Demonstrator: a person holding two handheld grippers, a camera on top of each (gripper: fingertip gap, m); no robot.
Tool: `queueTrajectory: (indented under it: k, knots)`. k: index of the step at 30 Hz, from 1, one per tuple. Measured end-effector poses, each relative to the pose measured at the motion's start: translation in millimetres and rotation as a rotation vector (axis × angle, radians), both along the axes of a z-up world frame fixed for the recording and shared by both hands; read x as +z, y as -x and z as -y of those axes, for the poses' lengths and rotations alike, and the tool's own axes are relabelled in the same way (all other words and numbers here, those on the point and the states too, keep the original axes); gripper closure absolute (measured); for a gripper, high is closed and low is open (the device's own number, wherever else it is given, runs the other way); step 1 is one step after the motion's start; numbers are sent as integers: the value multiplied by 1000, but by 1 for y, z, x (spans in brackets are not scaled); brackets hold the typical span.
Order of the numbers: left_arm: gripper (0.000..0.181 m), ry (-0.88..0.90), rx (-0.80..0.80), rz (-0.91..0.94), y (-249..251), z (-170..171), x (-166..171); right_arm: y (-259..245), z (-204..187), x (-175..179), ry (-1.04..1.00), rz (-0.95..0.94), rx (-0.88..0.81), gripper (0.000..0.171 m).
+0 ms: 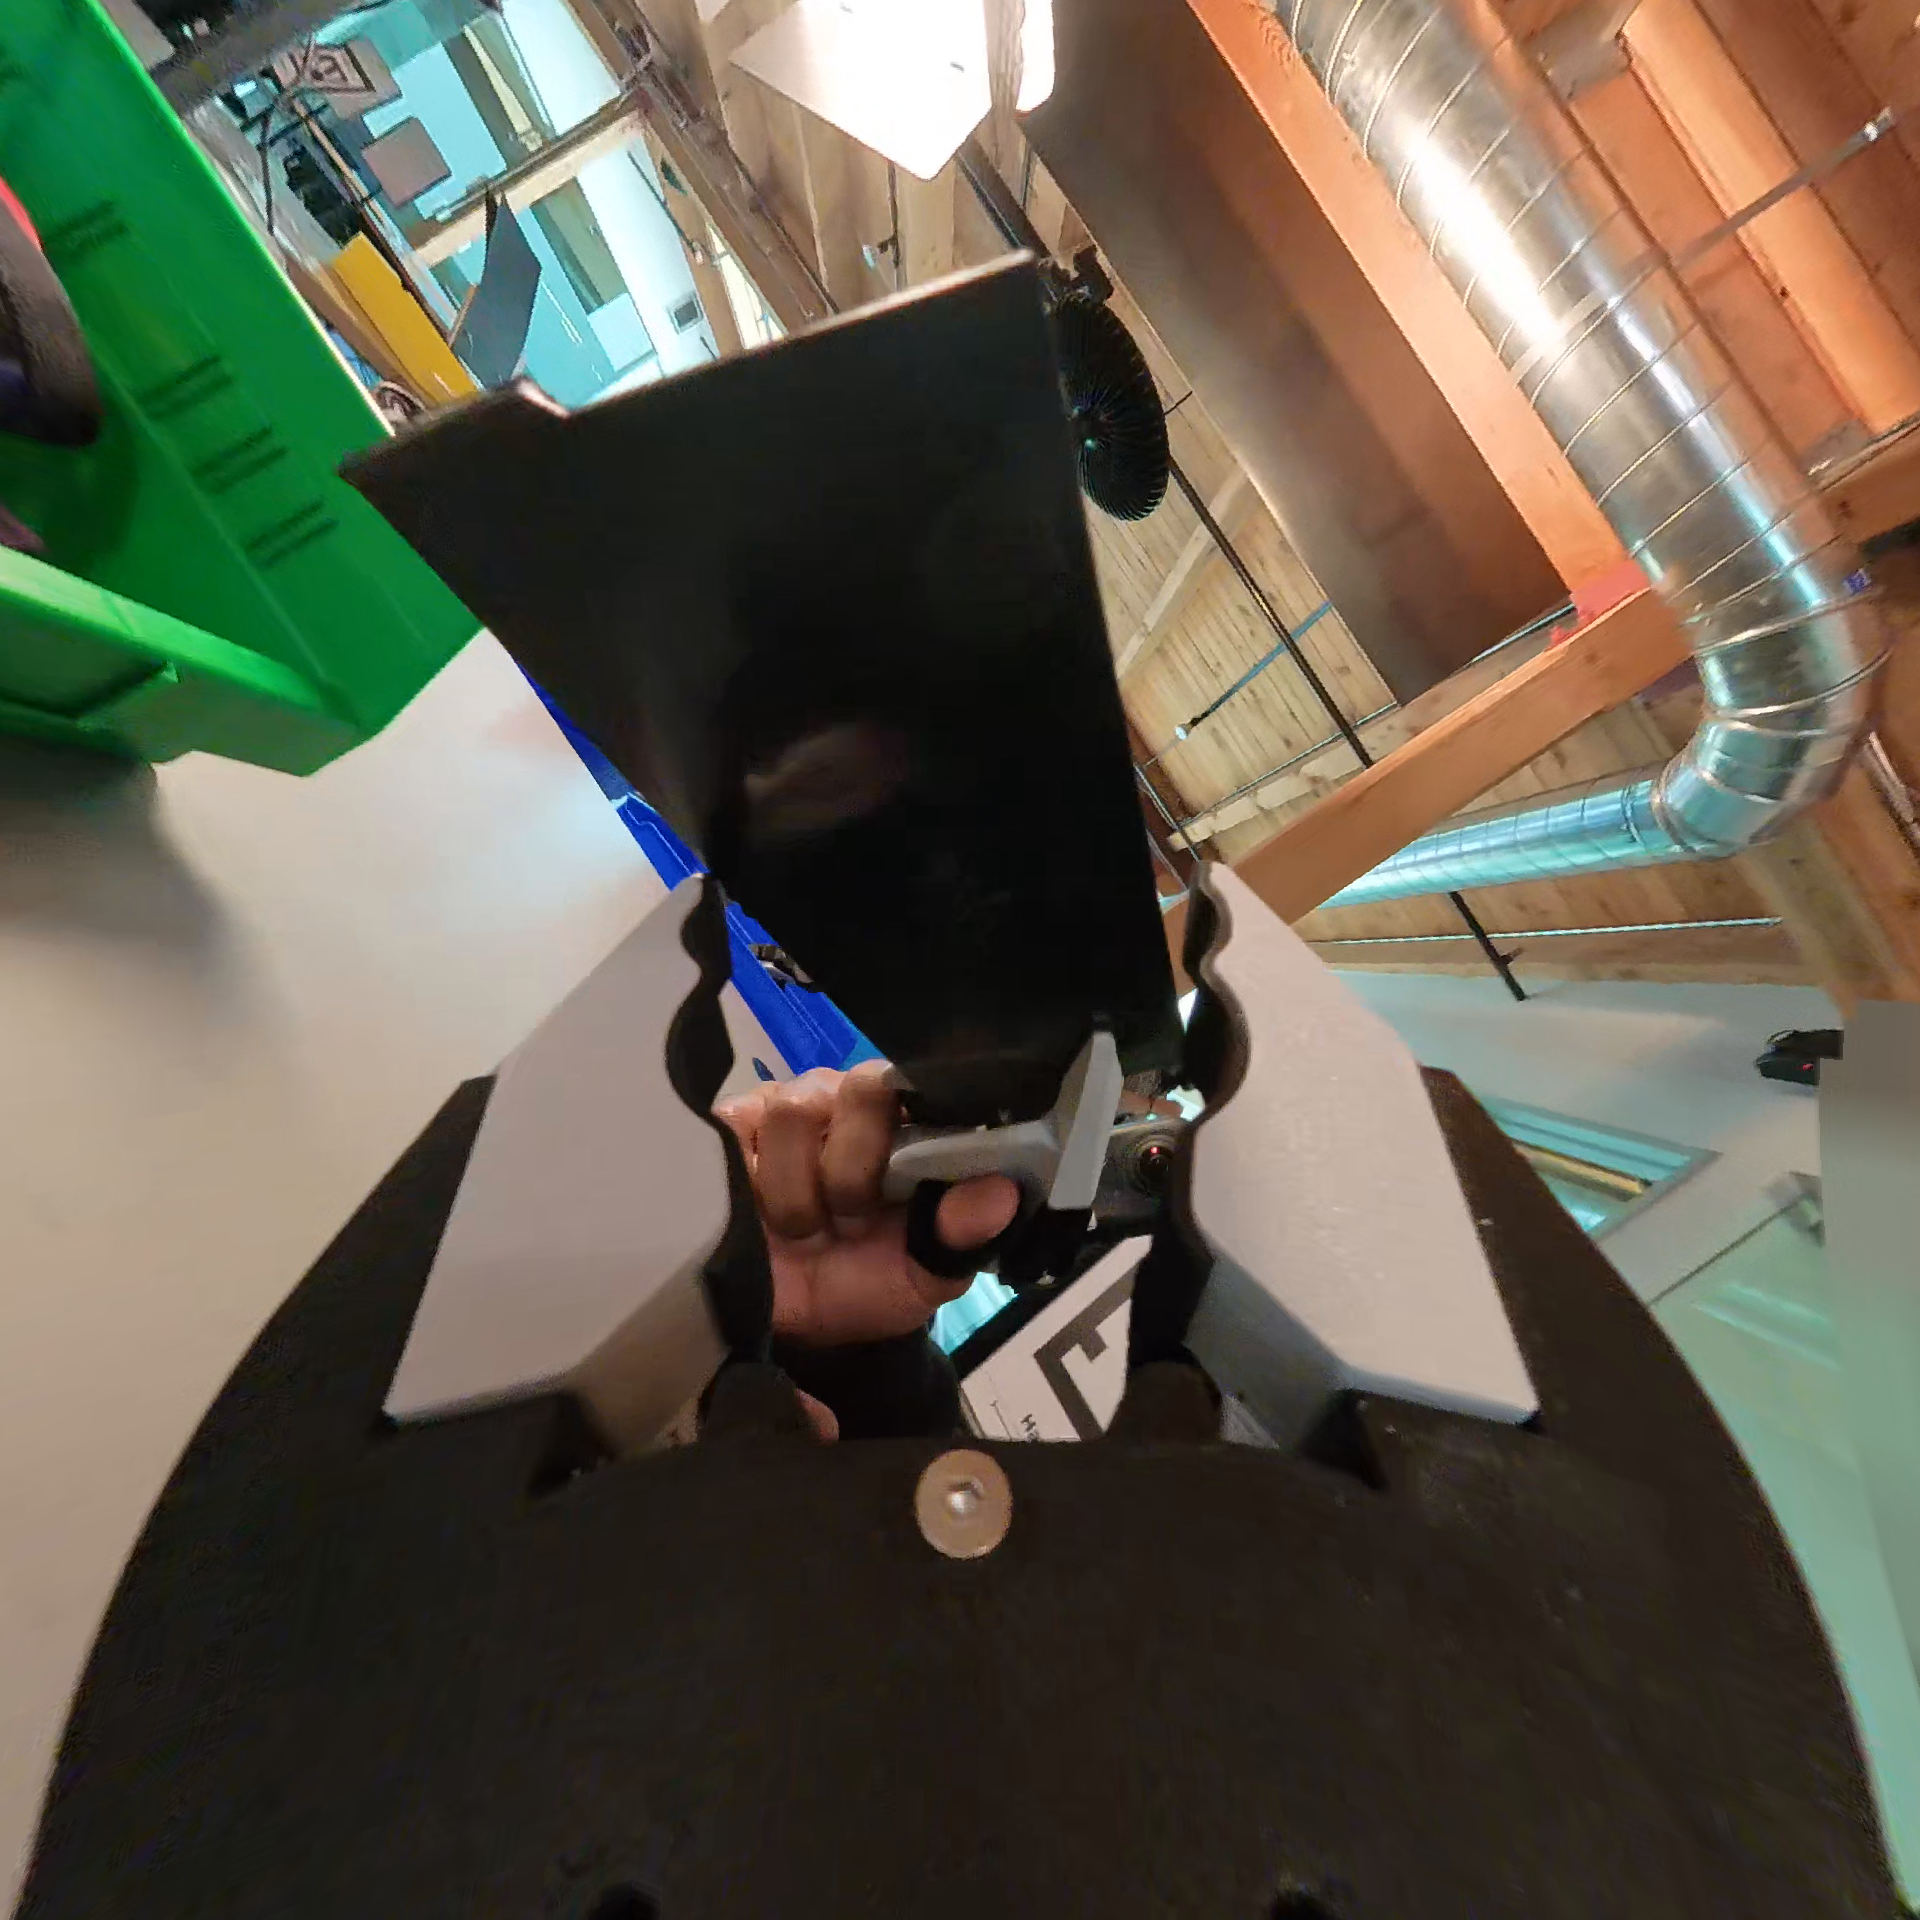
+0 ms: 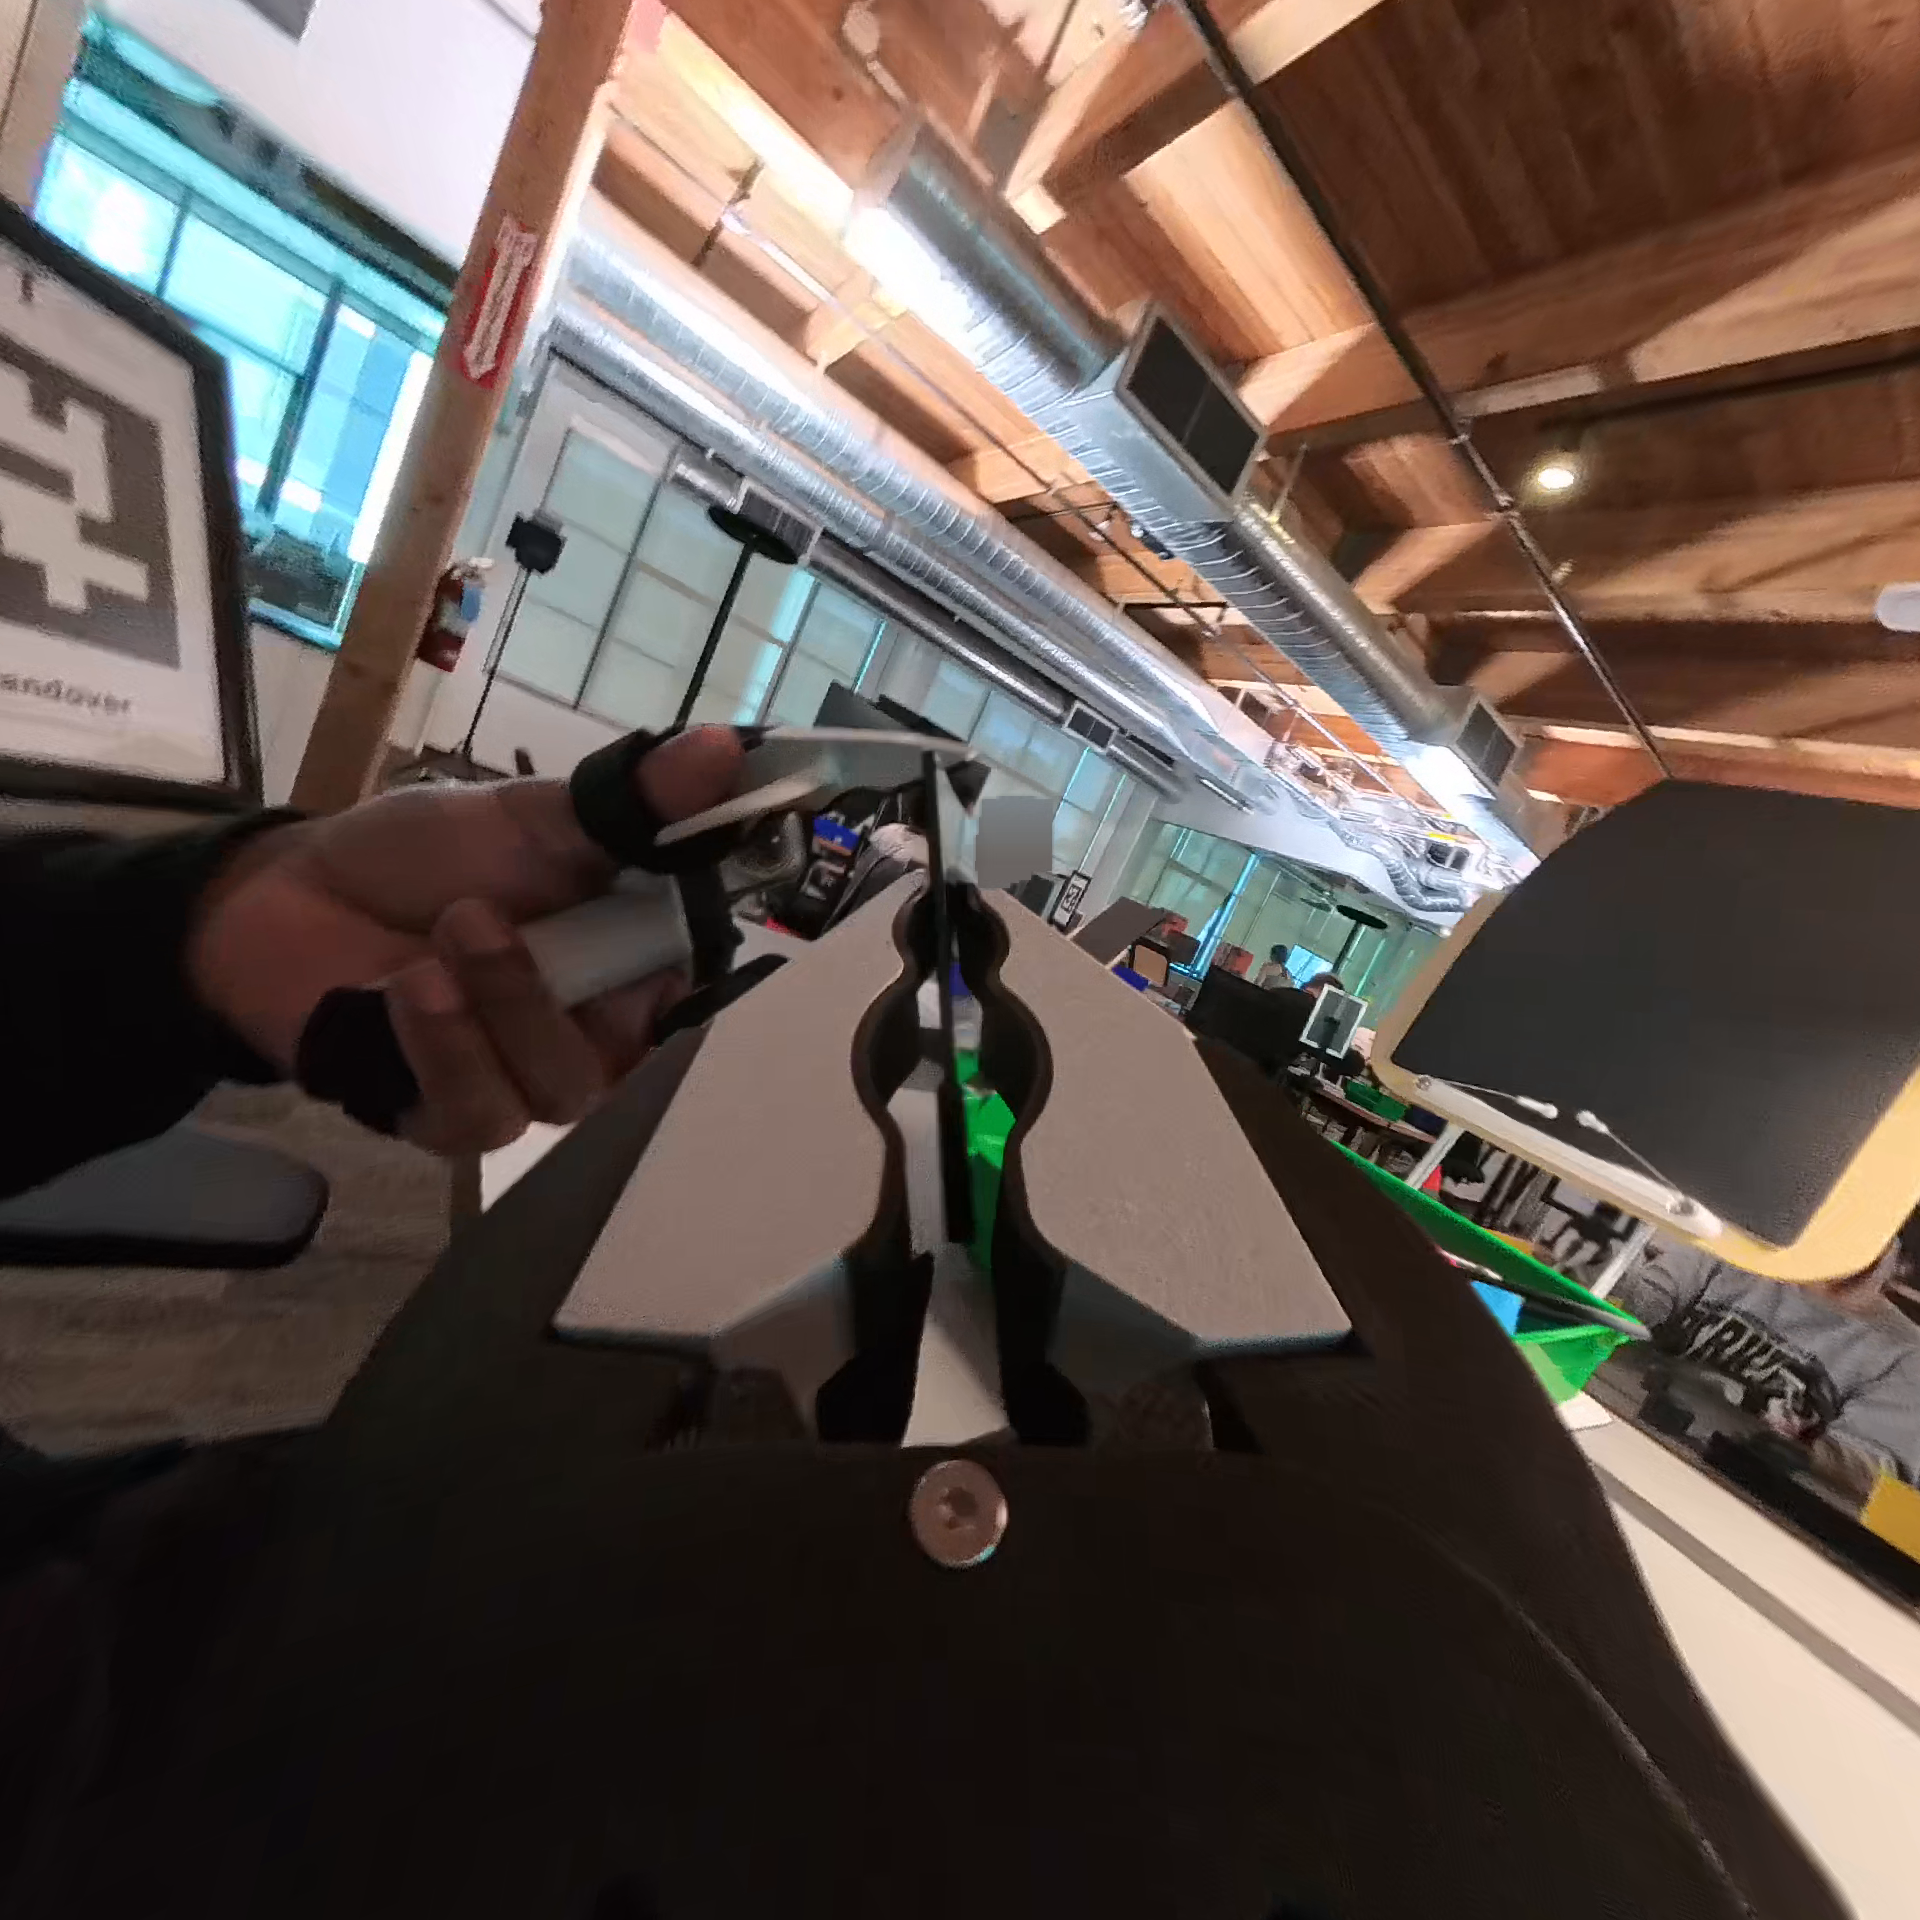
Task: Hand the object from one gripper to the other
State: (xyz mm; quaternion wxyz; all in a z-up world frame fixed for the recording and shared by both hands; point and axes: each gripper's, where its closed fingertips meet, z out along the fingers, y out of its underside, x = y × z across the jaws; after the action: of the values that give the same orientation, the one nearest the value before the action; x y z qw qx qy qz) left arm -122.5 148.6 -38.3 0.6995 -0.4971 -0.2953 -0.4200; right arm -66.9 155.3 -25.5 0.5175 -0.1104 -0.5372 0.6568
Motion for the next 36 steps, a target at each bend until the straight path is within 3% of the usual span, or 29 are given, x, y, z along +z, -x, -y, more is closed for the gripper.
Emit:
queueTrajectory:
  k: [3, 6, 8, 13, 18, 19, 28, 36]
  knots:
    - [79, 22, 9, 22, 2, -3, -5, 2, 15, -17, -133, 15, 1, 165]
    - [83, 62, 37, 37, 7, -4, -14, 4, 25, -30, -242, 16, -9, 163]
    - [104, 86, 74, 67, 14, -3, -21, 3, 28, -33, -294, -4, -25, 163]
    - [118, 46, 76, 87, 19, 1, -21, 8, 26, -39, -397, -28, -108, 160]
    - [175, 7, 117, 65, 27, 10, -18, 22, 22, -53, -501, -18, -217, 128]
    - [179, -4, 136, 44, 29, 13, -16, 23, 20, -55, -501, -9, -227, 128]
    - [179, 37, 174, -208, 26, 15, -9, 25, 8, -60, -484, 75, -202, 122]
    - [180, -64, 317, -172, 51, 42, 5, 27, 0, -60, -456, 88, -210, 124]
